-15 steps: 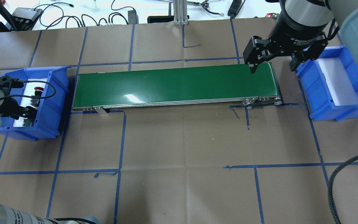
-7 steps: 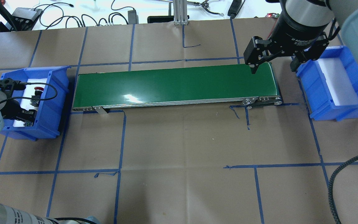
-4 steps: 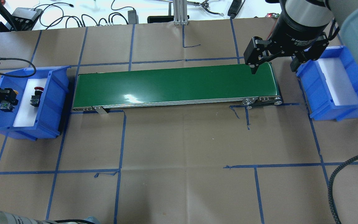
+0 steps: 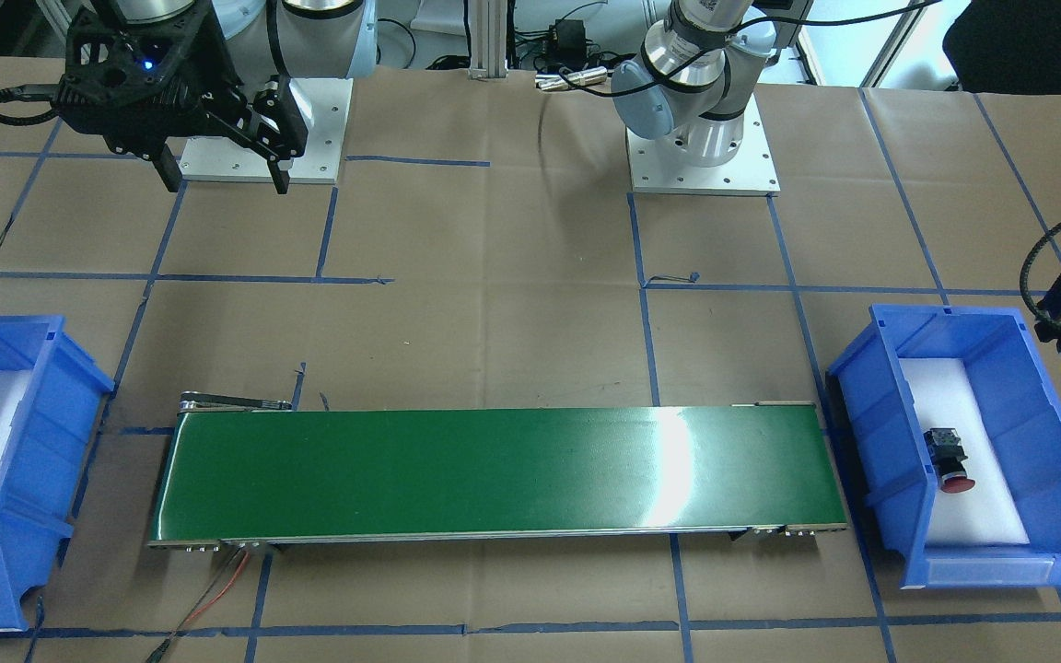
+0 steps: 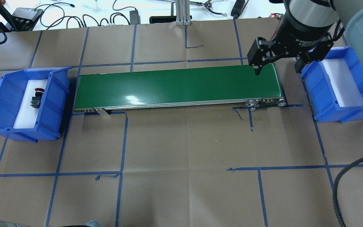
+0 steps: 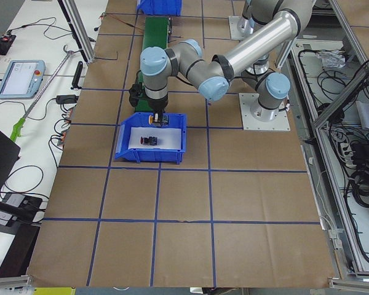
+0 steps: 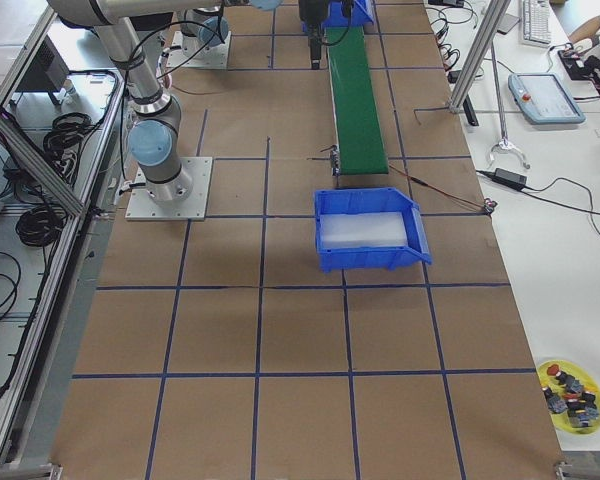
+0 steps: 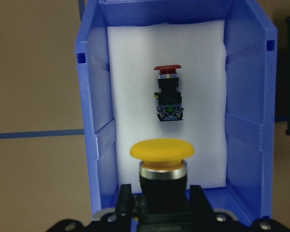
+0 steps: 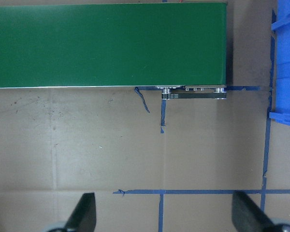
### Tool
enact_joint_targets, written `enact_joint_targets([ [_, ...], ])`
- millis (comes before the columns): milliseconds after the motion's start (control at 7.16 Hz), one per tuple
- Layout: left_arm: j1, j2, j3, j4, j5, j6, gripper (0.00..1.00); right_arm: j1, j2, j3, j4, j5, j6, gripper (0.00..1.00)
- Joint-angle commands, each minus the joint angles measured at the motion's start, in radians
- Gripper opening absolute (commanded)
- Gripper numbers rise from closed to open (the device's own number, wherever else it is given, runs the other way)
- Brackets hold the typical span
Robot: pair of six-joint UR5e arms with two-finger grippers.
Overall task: Transport two buttons from left to right
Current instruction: 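Lift the yellow button out of the bin with the left gripper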
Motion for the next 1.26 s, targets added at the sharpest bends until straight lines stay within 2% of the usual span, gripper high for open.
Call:
enact_joint_targets([
  [0, -0.145, -0.012, 0.016, -0.002, -0.002, -0.114, 0.1, 0.0, 0.0, 0.0, 0.0, 0.001, 0.0, 1.0],
  [559, -0.454, -0.074, 0.014, 0.071, 0.01, -0.494, 0.11, 0.0, 0.002, 0.003, -0.002, -0.001, -0.002, 1.0],
  [838, -0.519, -0.148, -0.012, 0.143, 0.01, -0.542, 0.11, 0.0, 0.002, 0.014, -0.002, -0.002, -0.002, 1.0],
  [1118, -0.523, -0.174, -0.087, 0.24, 0.009, -0.541, 0.11, -0.002, 0.002, 0.017, 0.003, -0.004, -0.002, 1.0],
])
